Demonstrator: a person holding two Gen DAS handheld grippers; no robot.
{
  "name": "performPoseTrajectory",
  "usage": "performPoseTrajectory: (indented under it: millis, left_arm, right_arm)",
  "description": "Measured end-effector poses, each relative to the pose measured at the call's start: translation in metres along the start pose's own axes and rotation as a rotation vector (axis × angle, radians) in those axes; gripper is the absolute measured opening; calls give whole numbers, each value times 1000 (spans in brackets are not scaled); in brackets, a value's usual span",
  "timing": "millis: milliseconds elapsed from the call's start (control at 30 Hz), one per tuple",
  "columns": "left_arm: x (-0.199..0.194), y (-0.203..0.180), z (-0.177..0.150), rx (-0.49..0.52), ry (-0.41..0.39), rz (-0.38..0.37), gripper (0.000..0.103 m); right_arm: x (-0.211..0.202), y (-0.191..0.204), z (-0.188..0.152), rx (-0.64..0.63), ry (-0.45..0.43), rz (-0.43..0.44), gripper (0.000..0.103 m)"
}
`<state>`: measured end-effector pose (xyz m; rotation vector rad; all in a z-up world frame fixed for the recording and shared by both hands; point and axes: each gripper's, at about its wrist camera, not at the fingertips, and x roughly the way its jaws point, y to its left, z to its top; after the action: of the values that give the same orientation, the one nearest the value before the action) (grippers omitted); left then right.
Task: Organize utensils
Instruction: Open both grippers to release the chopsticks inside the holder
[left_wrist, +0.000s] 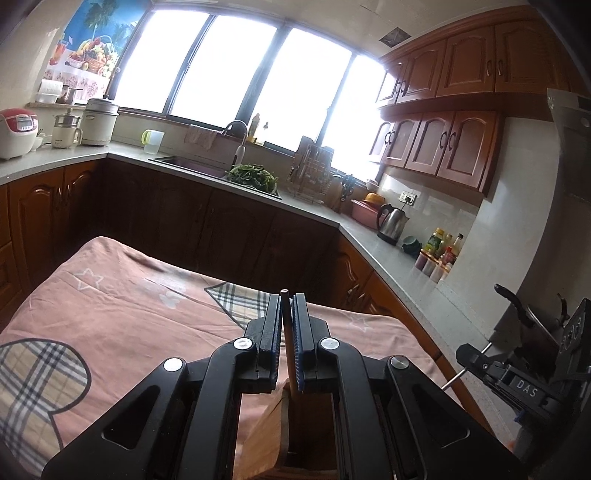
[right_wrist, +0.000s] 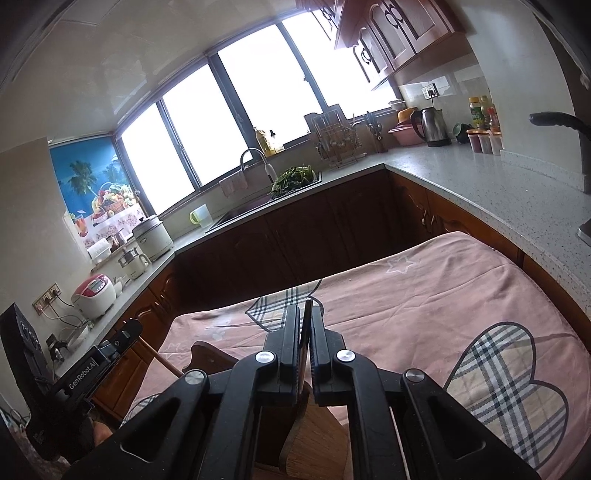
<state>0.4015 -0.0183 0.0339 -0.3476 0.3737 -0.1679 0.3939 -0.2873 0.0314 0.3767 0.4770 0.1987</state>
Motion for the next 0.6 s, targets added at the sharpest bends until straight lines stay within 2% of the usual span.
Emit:
performPoseTrajectory:
  millis: [133, 200, 233, 267, 333, 433, 533, 600]
  left_arm:
    - [1, 2, 0, -6, 23, -3, 7]
    - [0, 2, 0, -3, 31, 4, 22]
    - [-3, 3, 0, -2, 28, 10, 37]
    - [-6, 4, 1, -4, 22, 14, 48]
    - [-11, 6, 2, -6, 20, 24, 57]
    - [-21, 11, 4, -18, 26, 33, 75]
    - [-35, 18, 2, -26, 38, 41, 81]
    - [-44, 21, -1, -29, 62, 52, 84]
  right_arm:
    - [4, 0, 0, 3, 32, 8, 9]
    - [6, 0, 0, 14, 46, 10, 11]
    - [6, -1, -1, 22, 50, 10, 18]
    - [5, -3, 0, 35, 53, 16, 34]
    - [-1, -6, -1, 63, 43, 37, 54]
    - [-13, -10, 0, 84, 21, 43, 63]
    - [-25, -14, -1, 105, 10, 58, 74]
    - [-35, -16, -4, 112, 8, 58, 77]
